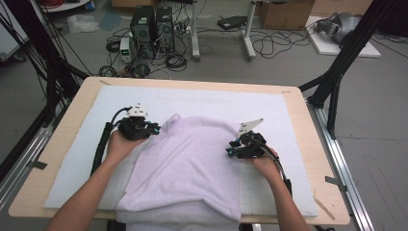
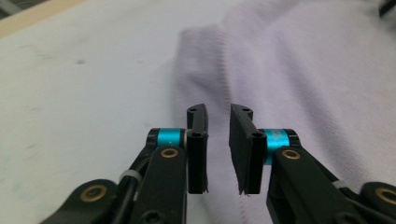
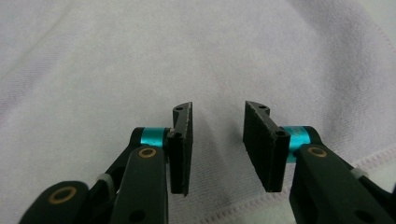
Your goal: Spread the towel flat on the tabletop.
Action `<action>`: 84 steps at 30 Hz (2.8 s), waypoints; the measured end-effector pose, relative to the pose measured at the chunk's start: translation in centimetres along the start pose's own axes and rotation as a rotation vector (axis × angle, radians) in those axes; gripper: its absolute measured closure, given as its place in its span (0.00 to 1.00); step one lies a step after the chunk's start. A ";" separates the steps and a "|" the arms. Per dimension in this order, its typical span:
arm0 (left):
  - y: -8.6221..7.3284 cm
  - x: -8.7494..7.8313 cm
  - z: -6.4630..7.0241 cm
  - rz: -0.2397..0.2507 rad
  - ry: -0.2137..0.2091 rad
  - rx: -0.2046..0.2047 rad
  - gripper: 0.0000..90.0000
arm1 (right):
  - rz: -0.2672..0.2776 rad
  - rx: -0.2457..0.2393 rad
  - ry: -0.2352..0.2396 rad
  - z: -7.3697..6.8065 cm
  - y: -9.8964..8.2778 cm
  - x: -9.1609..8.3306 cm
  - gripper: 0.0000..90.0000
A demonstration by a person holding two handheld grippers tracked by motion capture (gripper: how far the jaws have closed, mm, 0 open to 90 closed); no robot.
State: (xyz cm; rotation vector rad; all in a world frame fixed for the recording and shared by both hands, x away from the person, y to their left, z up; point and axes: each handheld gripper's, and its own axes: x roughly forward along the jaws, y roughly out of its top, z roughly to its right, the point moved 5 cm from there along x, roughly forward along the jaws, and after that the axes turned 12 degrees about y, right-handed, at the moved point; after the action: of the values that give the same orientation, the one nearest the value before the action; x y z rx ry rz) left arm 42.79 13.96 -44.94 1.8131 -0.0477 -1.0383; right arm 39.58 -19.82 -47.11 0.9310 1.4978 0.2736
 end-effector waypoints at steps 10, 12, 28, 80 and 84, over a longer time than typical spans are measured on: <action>-0.8 1.7 -1.1 -0.091 0.171 -0.001 0.96 | 0.017 0.001 0.014 0.2 0.1 0.5 0.67; -1.0 0.7 -2.9 -0.084 0.224 -0.060 0.97 | 0.018 0.005 0.014 0.1 0.2 0.6 0.67; -2.0 -0.2 -1.3 -0.093 0.013 -0.007 0.73 | 0.021 0.027 0.004 1.0 0.1 0.3 0.81; 2.2 -0.1 -6.8 -0.018 0.240 -0.101 0.65 | 0.045 0.126 -0.160 8.3 6.4 -4.1 0.59; -0.2 -1.6 -4.7 -0.007 0.158 -0.068 0.62 | 0.099 0.050 -0.121 5.2 5.7 -4.0 0.59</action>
State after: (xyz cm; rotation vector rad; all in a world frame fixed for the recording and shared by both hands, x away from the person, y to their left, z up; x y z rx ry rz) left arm 44.84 18.29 -43.44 1.8286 0.0883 -0.8883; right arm 46.03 -20.73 -41.40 1.0448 1.3547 0.2479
